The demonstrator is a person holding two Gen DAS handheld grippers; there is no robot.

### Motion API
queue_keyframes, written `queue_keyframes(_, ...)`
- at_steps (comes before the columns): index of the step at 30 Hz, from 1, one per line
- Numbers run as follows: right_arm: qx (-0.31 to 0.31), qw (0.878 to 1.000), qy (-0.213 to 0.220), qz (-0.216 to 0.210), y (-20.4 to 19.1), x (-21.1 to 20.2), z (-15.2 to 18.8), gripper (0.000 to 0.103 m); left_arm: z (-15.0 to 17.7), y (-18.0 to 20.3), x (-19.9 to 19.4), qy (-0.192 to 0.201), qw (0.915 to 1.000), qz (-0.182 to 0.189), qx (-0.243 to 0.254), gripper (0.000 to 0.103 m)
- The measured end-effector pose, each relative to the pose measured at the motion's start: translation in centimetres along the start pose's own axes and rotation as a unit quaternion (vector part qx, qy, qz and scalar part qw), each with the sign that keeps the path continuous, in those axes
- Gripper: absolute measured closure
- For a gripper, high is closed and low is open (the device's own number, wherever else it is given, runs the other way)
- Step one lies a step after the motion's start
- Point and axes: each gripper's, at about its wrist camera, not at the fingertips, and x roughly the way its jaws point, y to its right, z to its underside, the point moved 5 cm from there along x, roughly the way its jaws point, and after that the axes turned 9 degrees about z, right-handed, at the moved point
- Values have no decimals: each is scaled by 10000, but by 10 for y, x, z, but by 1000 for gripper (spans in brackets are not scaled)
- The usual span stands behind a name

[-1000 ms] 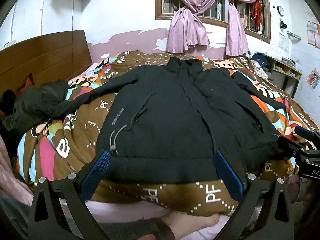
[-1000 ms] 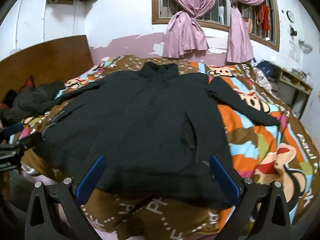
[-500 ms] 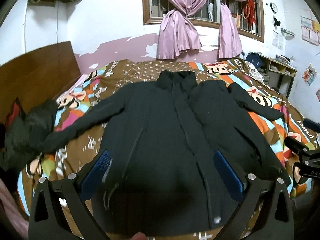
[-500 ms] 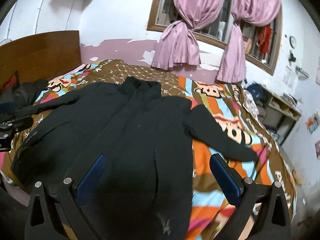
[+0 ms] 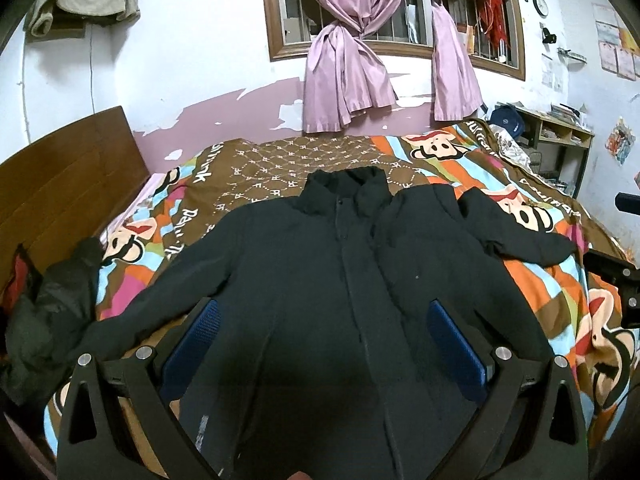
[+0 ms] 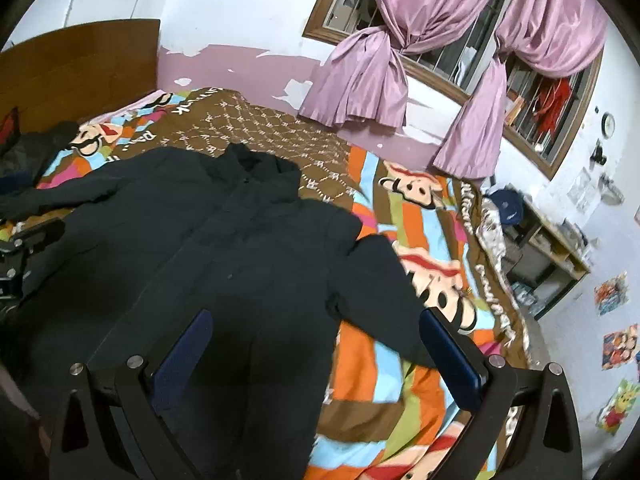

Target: Fold large clothes

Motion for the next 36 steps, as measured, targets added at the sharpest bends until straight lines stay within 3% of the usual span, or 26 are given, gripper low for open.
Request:
queue_keyframes(6, -398, 9974, 471, 384, -9, 16, -26, 0, -23, -5, 27, -1, 10000, 37, 16, 2)
queue_keyframes(12, -393, 9947, 843, 431, -23, 41, -40, 0, -39, -24, 53, -3, 9999, 35, -134, 2)
queue_keyframes(18, -289, 9946, 909, 408, -29, 76, -51, 0, -47, -38, 78, -30, 9999, -42, -162, 2)
queue_keyframes(26, 658, 9963, 559, -50, 8, 140, -35, 0, -49, -44, 123, -273, 9993, -147, -200, 2)
queue_keyframes(36, 1690, 9850, -273, 213, 91, 213, 29, 0, -47, -27, 196, -672, 9977, -122, -1, 2)
